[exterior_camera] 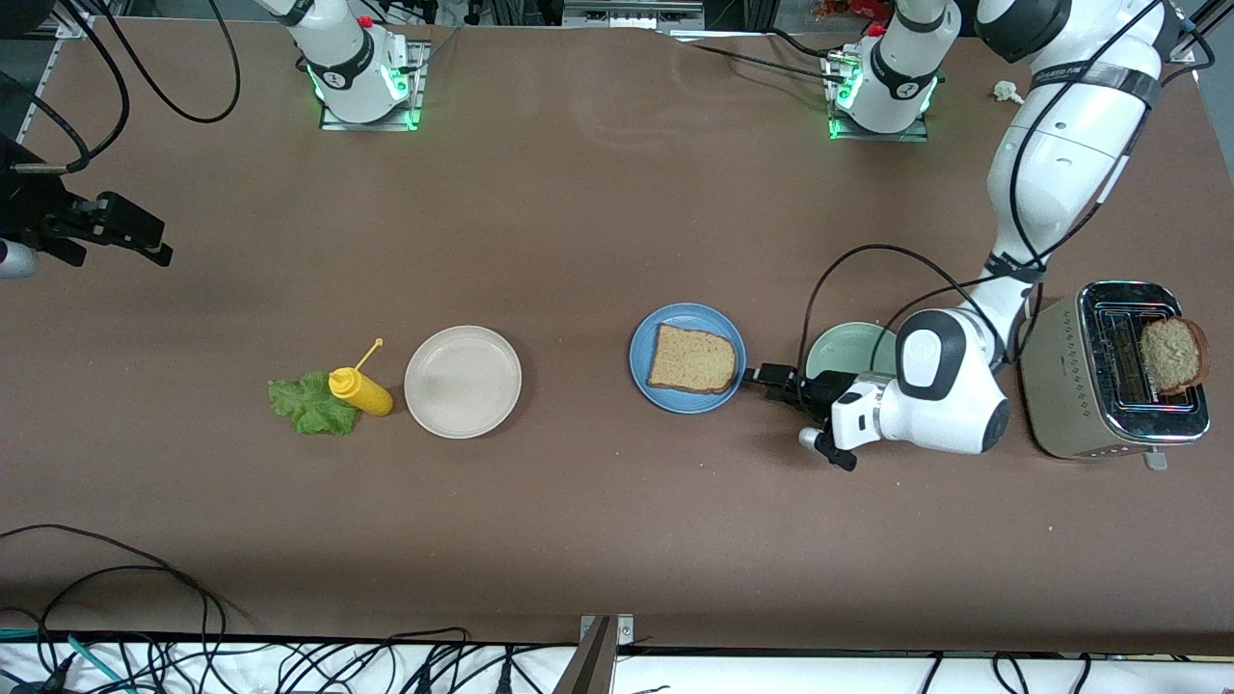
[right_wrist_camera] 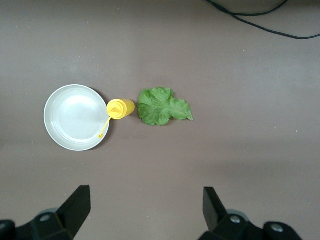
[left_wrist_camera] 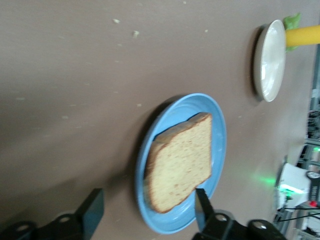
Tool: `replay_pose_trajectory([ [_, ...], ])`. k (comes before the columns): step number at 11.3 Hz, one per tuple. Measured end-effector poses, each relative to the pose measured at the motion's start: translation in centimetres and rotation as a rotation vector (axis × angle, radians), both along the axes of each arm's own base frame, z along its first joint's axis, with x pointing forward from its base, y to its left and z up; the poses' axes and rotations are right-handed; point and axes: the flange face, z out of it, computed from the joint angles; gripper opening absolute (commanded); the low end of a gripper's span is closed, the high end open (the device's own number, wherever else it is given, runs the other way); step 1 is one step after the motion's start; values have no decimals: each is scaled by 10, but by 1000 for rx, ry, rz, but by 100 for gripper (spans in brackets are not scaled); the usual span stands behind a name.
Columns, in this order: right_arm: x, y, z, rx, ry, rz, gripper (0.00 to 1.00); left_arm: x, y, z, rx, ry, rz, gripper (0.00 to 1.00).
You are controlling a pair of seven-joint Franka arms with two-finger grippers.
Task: Make sandwich in blue plate with both arms
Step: 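Withdraw the left gripper back above the toaster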
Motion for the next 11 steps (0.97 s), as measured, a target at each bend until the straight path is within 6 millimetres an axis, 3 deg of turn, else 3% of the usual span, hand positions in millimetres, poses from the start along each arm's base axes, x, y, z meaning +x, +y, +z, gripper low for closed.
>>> replay_pose_trajectory([
  [3,0,0,0,0,0,0,100,10,29,34,85,-67,-62,100],
  [6,0,0,0,0,0,0,100,16,62,104,216,-156,-119,100],
  [11,0,0,0,0,0,0,100,1,80,210,525,-196,-117,100],
])
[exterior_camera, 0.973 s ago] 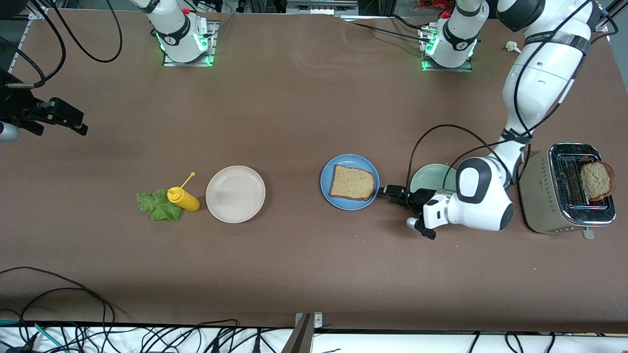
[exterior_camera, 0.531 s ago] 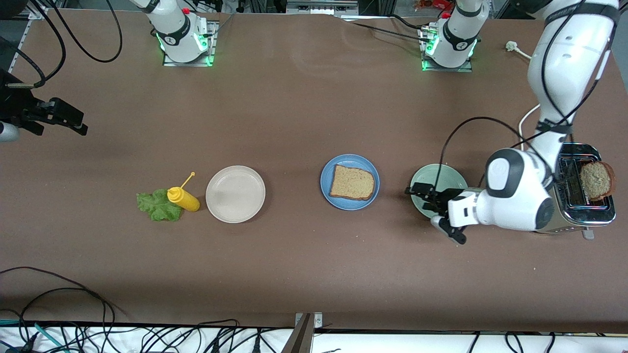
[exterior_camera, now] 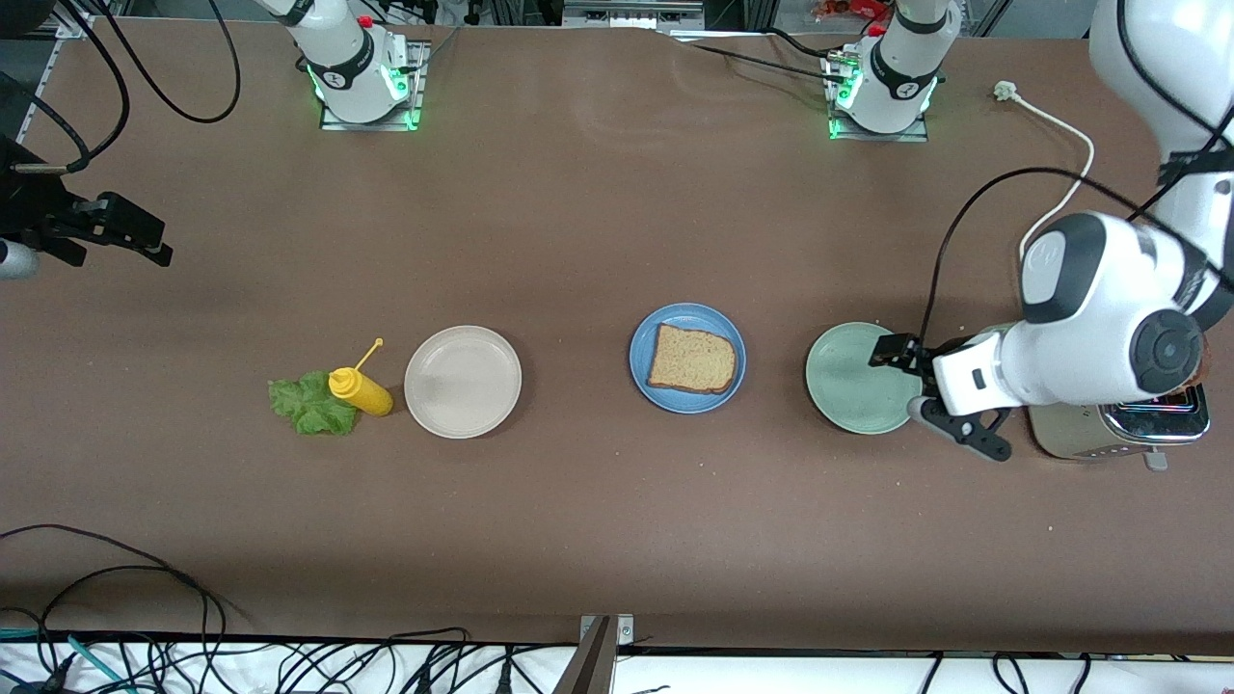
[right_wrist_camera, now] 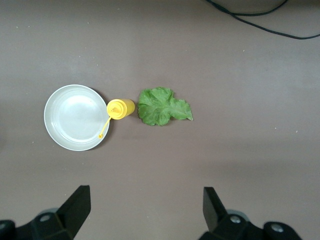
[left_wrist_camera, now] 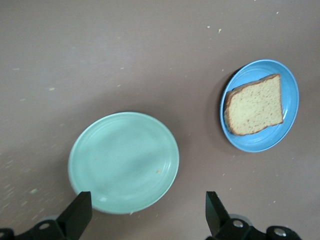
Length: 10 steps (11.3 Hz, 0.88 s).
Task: Make sandwich in blue plate with both arms
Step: 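Withdraw the left gripper back above the toaster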
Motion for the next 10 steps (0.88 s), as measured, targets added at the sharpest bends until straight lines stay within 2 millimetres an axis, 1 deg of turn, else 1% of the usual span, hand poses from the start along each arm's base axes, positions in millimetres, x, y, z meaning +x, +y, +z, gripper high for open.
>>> replay_pose_trajectory([
  [2,0,0,0,0,0,0,100,-10,9,49,69,-45,32,100],
  [3,0,0,0,0,0,0,100,-17,14,79,102,-77,49,100],
  [5,0,0,0,0,0,0,100,-42,13,142,153,-124,125,100],
  [6,0,0,0,0,0,0,100,-52,11,165,166,-147,153,100],
  [7,0,0,0,0,0,0,100,-59,12,181,178,-170,178,100],
  [8,0,0,0,0,0,0,100,-63,17,190,194,-184,202,100],
  [10,0,0,0,0,0,0,100,-65,33,196,219,-194,238,100],
])
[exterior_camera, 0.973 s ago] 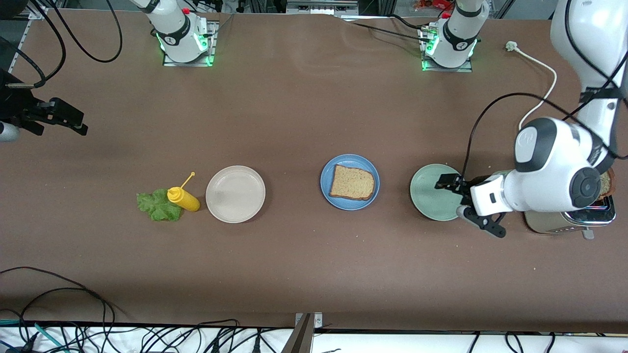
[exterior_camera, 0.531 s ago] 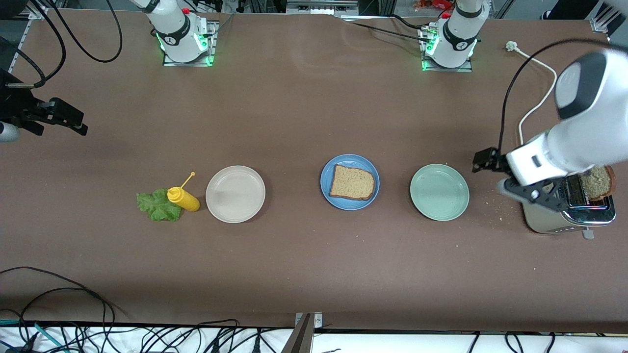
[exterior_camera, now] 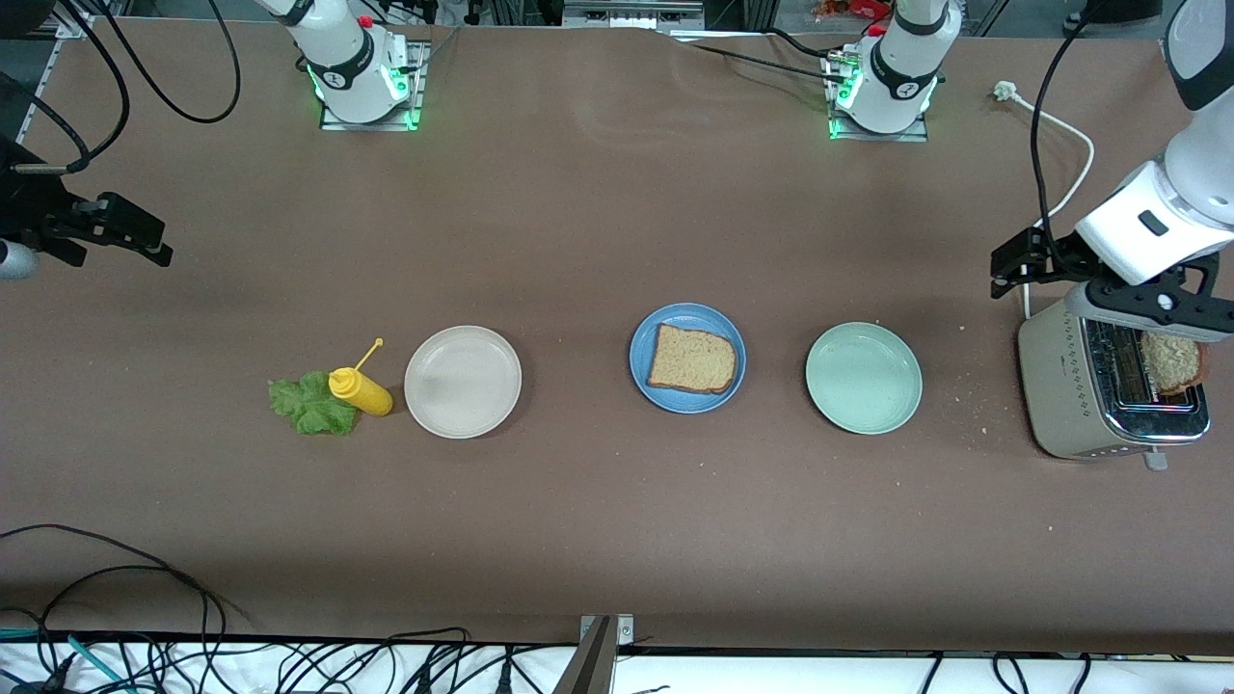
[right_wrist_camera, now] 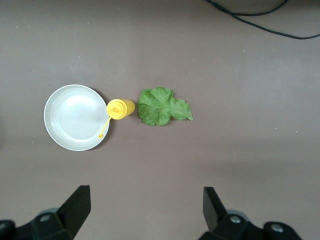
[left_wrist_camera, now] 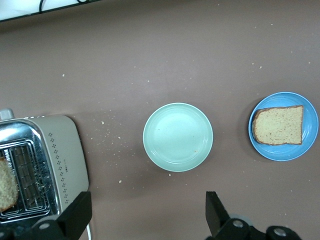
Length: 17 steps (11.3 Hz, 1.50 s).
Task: Make sandwich in blue plate with both arms
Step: 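Withdraw the left gripper back above the toaster, then reach the right gripper down to the green lettuce leaf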
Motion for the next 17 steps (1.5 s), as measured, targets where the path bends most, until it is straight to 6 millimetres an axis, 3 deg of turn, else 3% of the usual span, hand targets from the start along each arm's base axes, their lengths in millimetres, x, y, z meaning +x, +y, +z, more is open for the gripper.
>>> replay_pose_trajectory([
  [6,0,0,0,0,0,0,100,-28,6,-2,22,-9,49,100],
  [15,0,-6,-1,-1,6,-11,100,-30,6,-1,23,-4,52,100],
  [17,4,-8,-15,-4,36,-17,100,-30,5,-1,23,-5,51,100],
])
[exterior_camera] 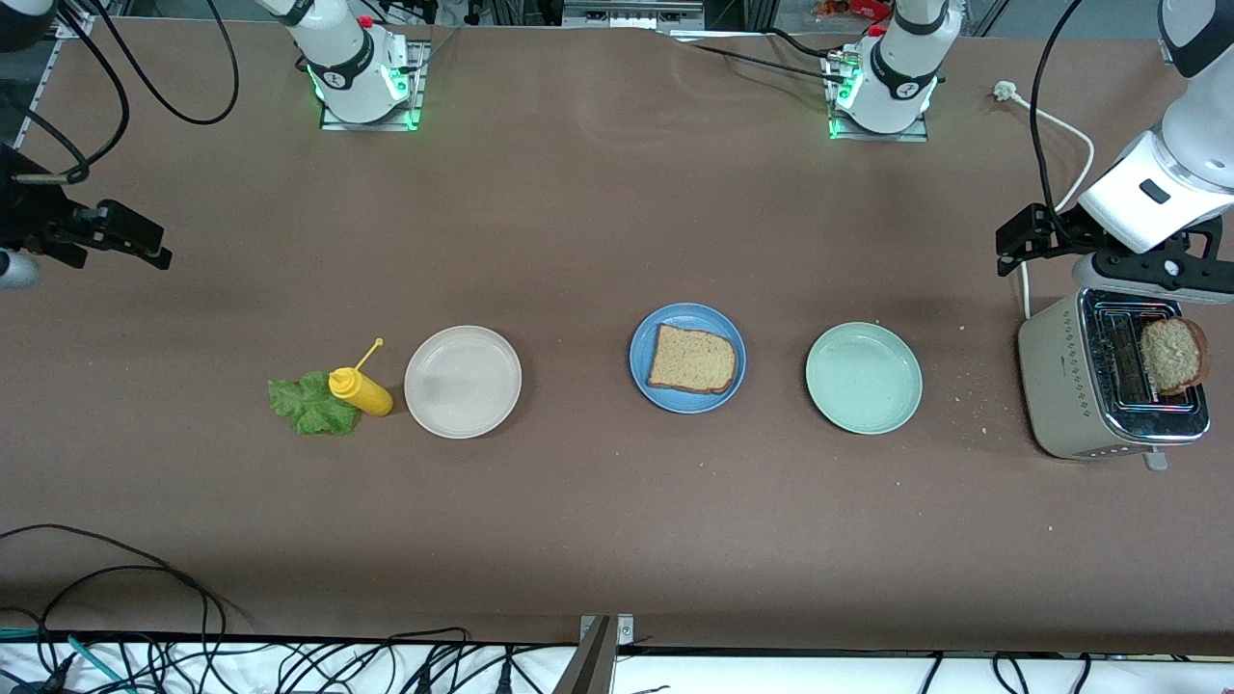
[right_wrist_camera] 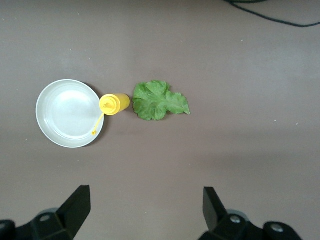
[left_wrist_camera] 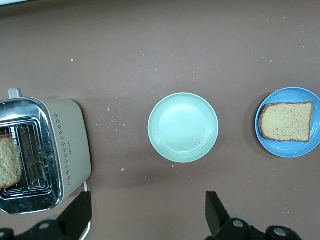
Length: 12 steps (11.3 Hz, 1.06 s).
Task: Make sandwich in blue plate with both arms
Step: 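Reach the right gripper down to the green lettuce leaf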
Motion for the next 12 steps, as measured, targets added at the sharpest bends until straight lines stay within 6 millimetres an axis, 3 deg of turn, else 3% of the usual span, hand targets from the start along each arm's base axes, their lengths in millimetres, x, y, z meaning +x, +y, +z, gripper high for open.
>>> replay_pose_trajectory([
  [4,20,-8,-48,-11,74,-17,100,0,-5,0,0,0,-7,100],
  [8,62,-4,-126,-29,82,47,100,-1,-5,0,0,-1,-7,100],
  [12,91,-4,-194,-54,67,75,100,-1,-4,0,0,0,-6,100],
])
